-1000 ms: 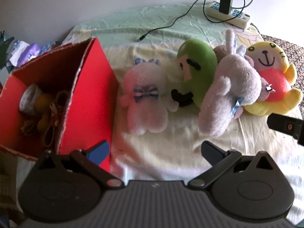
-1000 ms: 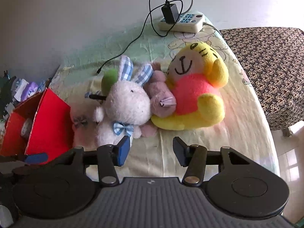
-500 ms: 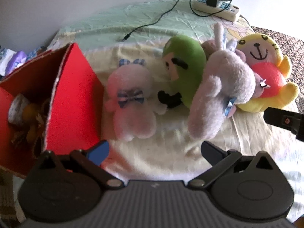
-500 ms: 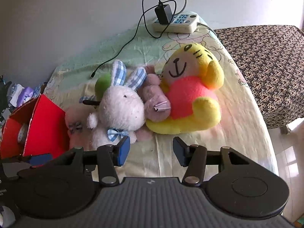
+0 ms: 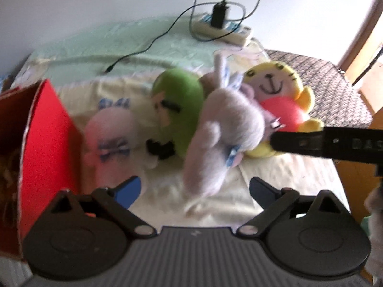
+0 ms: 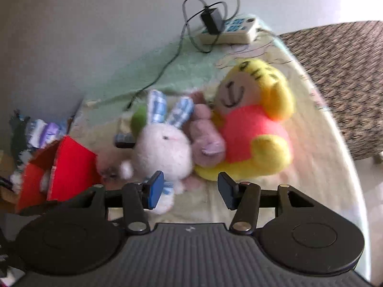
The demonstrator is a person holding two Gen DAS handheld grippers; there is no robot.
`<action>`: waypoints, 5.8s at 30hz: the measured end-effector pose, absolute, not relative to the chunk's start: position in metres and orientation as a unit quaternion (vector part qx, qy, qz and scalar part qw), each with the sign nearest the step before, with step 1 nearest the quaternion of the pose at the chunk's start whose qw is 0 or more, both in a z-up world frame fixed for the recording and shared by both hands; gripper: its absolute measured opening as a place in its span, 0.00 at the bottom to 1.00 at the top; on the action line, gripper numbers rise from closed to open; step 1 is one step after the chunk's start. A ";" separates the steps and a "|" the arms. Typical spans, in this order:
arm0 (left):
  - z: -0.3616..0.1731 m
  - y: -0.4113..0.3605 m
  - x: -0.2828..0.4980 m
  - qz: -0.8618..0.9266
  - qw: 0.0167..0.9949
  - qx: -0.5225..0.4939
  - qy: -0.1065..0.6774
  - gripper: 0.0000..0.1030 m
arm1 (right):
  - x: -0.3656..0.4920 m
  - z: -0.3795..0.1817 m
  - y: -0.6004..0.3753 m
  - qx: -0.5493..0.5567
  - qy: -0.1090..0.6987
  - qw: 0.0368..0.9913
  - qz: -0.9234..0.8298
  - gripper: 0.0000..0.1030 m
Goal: Organize objects
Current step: 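Grasp the white bunny with blue plaid ears using the right tool, then lift the white bunny with the right tool and lower it into the red box, then open the right tool and move it back to the yellow cat plush, then grasp the yellow-and-pink cat plush with the right tool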
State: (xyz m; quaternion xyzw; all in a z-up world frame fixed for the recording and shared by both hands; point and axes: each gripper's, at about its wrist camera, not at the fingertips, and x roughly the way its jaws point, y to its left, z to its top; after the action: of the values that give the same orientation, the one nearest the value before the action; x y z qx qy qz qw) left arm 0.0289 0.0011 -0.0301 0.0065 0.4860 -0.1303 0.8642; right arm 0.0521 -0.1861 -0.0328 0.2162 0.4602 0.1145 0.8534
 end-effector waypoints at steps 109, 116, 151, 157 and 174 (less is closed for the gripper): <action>0.047 0.245 -0.006 -0.137 0.926 -0.032 0.350 0.59 | 0.004 -0.020 0.025 0.258 0.333 0.878 0.229 0.36; 0.031 0.152 0.003 -0.229 0.900 -0.047 0.367 0.79 | -0.012 -0.028 -0.071 0.262 0.319 0.892 0.186 0.34; -0.068 -0.077 0.064 -0.192 0.836 -0.079 0.507 0.83 | 0.109 -0.134 -0.298 0.333 0.403 0.841 0.135 0.64; -0.068 -0.070 0.066 -0.208 0.827 -0.101 0.513 0.83 | 0.101 -0.124 -0.302 0.334 0.401 0.840 0.147 0.43; -0.095 -0.116 0.053 -0.343 0.759 -0.098 0.545 0.89 | 0.001 -0.110 -0.339 0.330 0.415 0.839 0.123 0.41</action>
State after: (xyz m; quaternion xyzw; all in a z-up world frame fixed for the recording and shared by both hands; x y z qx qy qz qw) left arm 0.0527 -0.1164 -0.0953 -0.0980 0.5451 -0.3430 0.7586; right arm 0.0009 -0.3395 -0.1103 0.3303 0.4147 0.1233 0.8389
